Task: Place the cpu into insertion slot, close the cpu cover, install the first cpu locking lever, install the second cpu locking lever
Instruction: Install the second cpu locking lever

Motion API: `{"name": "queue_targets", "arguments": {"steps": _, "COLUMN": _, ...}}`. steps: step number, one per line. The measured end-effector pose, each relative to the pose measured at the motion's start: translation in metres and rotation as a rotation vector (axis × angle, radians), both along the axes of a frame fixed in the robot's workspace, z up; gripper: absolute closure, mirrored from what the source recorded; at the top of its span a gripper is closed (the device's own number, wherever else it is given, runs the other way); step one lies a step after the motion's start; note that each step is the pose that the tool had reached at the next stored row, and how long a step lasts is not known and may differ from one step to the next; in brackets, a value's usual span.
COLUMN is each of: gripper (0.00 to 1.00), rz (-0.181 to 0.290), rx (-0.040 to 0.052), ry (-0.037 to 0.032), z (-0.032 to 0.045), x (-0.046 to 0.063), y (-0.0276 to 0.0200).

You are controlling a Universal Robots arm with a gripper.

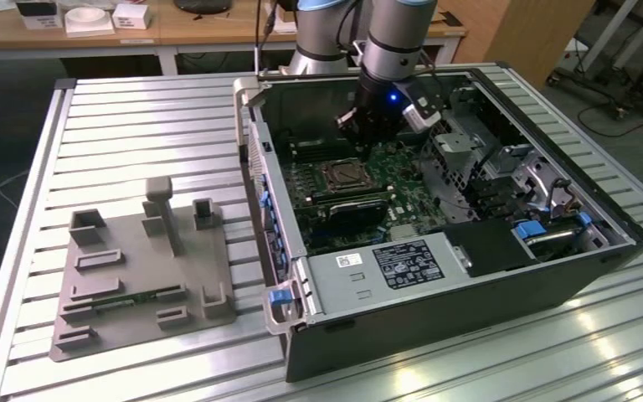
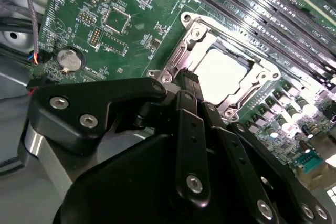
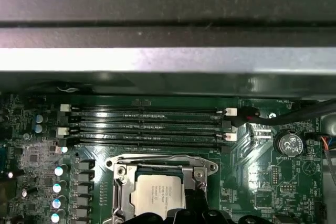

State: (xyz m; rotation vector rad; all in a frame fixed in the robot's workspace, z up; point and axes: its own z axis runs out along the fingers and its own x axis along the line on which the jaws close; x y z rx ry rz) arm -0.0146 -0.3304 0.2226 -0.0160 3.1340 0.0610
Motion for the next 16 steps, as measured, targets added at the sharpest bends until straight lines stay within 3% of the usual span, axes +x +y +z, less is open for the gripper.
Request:
{"name": "queue_targets", "arguments": {"steps": 9, "gripper": 0.89, "rz": 0.000, "rx": -0.0010, "ry": -0.0003, "z": 0.0061, "x": 0.001, "y": -0.0035}}
{"name": "queue_targets", "arguments": {"steps": 16, "gripper": 0.89, "rz": -0.001, "rx": -0.0010, "ry": -0.0002, "z": 0.0061, "x": 0.001, "y": -0.0177}}
